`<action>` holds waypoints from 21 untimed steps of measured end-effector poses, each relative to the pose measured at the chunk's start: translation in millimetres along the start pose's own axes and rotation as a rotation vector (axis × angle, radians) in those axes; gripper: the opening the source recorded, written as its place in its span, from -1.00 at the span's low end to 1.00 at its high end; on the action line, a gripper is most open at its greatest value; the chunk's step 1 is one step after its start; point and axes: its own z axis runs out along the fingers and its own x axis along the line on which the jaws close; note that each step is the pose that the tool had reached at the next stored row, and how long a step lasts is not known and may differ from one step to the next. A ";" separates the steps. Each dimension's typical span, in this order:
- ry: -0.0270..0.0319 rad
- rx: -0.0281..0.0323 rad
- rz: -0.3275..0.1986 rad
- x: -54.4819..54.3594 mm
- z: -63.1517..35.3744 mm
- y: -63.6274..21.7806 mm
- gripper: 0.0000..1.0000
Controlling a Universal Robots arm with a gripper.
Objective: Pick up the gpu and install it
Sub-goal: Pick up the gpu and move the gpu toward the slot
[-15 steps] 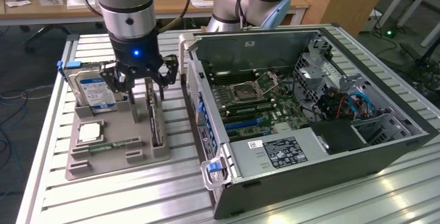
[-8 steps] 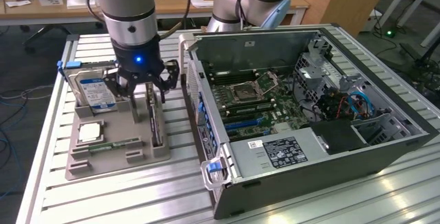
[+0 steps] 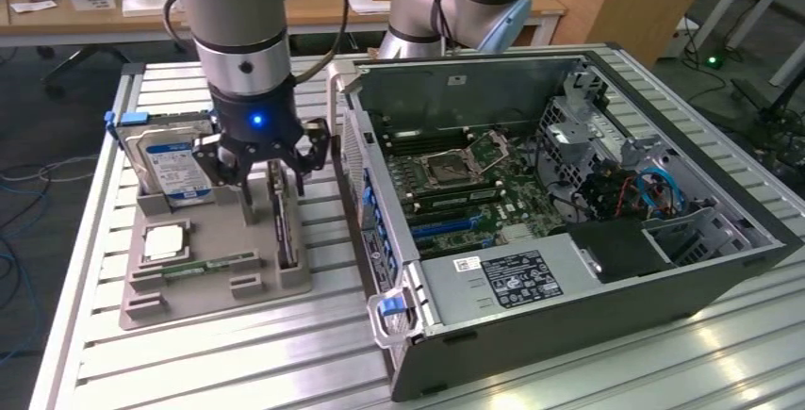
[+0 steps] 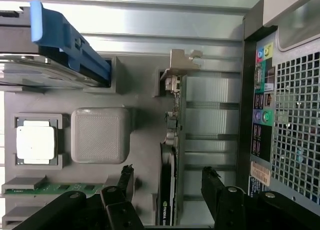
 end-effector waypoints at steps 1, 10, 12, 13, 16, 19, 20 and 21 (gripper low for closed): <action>0.0001 0.0000 0.000 -0.2 1.8 -0.1 0.32; -0.0001 -0.0001 0.000 -0.9 17.8 -0.7 0.32; -0.0001 -0.0001 0.000 -1.1 21.3 -0.9 0.32; 0.0000 0.0000 0.000 -1.1 23.1 -1.0 0.32; 0.0000 0.0000 0.000 -1.3 28.4 -1.2 0.32; -0.0001 0.0000 0.000 -1.5 33.7 -1.4 0.32; -0.0001 -0.0001 0.000 -1.5 35.5 -1.4 0.32; -0.0001 0.0000 0.000 -1.6 37.4 -1.5 0.32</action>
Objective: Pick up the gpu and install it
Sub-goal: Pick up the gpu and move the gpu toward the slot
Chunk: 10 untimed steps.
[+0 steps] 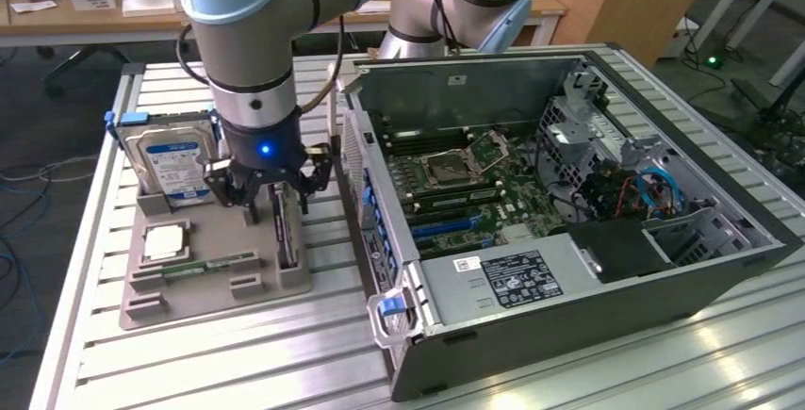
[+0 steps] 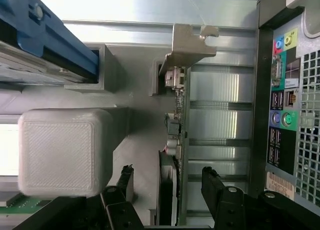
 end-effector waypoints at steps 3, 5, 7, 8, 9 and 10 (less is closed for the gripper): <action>0.0000 0.0000 0.000 -0.2 5.4 -0.2 0.32; 0.0000 0.0000 0.000 -0.3 9.0 -0.4 0.32; 0.0001 0.0000 0.000 -0.4 12.6 -0.5 0.32; 0.0000 0.0000 0.000 -0.5 14.3 -0.6 0.32; 0.0000 0.0000 0.000 -0.6 15.3 -0.7 0.32; 0.0001 0.0012 0.000 -0.6 15.3 -0.7 0.32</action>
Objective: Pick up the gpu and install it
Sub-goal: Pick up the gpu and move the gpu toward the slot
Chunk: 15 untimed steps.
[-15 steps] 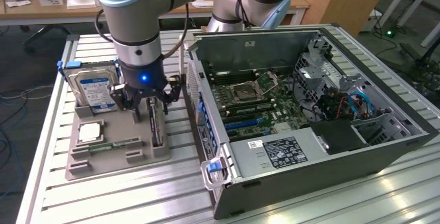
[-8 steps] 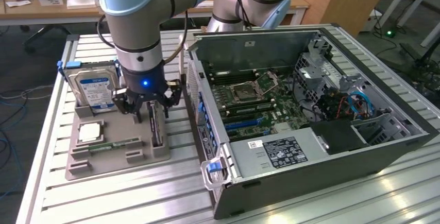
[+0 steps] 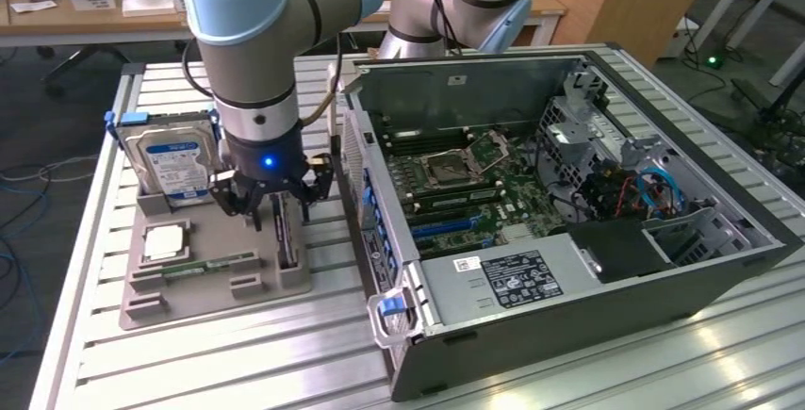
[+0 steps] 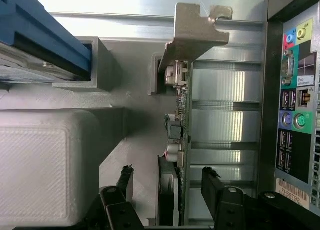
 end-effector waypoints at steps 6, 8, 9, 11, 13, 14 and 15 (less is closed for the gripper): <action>-0.0001 0.0008 0.000 0.0 0.1 0.0 0.32; -0.0001 0.0008 0.000 0.0 0.1 0.0 0.30; 0.0000 0.0008 0.000 0.0 0.0 0.0 0.30; 0.0000 0.0008 0.000 0.0 0.0 0.0 0.16; 0.0000 0.0008 0.000 0.0 0.1 0.0 0.16; 0.0000 0.0008 0.000 0.0 0.1 0.0 0.13; 0.0000 0.0008 0.000 0.0 0.1 0.0 0.13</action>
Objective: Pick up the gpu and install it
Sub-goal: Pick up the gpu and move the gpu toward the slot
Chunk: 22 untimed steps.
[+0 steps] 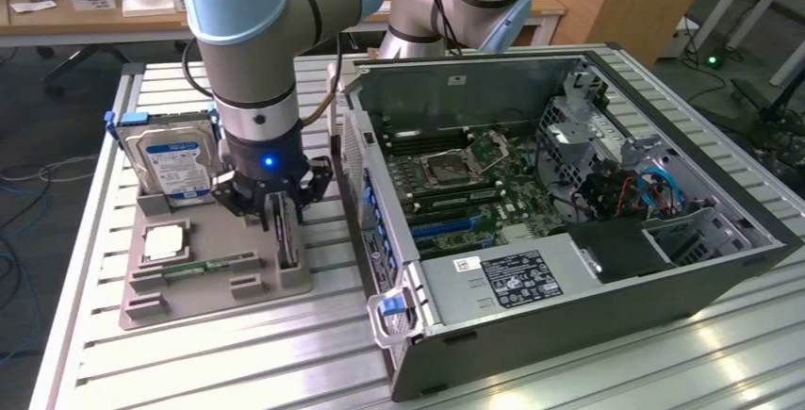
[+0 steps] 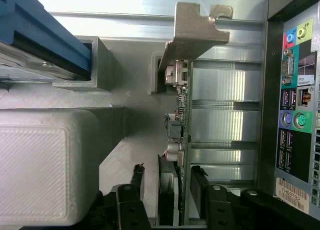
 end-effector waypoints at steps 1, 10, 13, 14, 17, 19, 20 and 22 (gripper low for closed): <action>0.0000 0.0000 0.000 0.0 0.0 0.0 0.00; -0.0002 -0.0001 0.000 -0.2 0.4 0.1 -0.17; 0.0000 0.0000 0.000 -0.3 0.4 0.0 -0.17; 0.0000 0.0001 0.000 -0.3 0.4 0.0 -0.17; 0.0000 0.0000 0.000 -0.3 0.4 0.0 -0.21; 0.0000 0.0000 0.000 -0.3 0.5 0.0 -0.34; 0.0000 0.0000 0.000 -0.3 0.5 0.0 -0.34; 0.0000 0.0000 0.000 -0.3 0.5 0.0 -0.34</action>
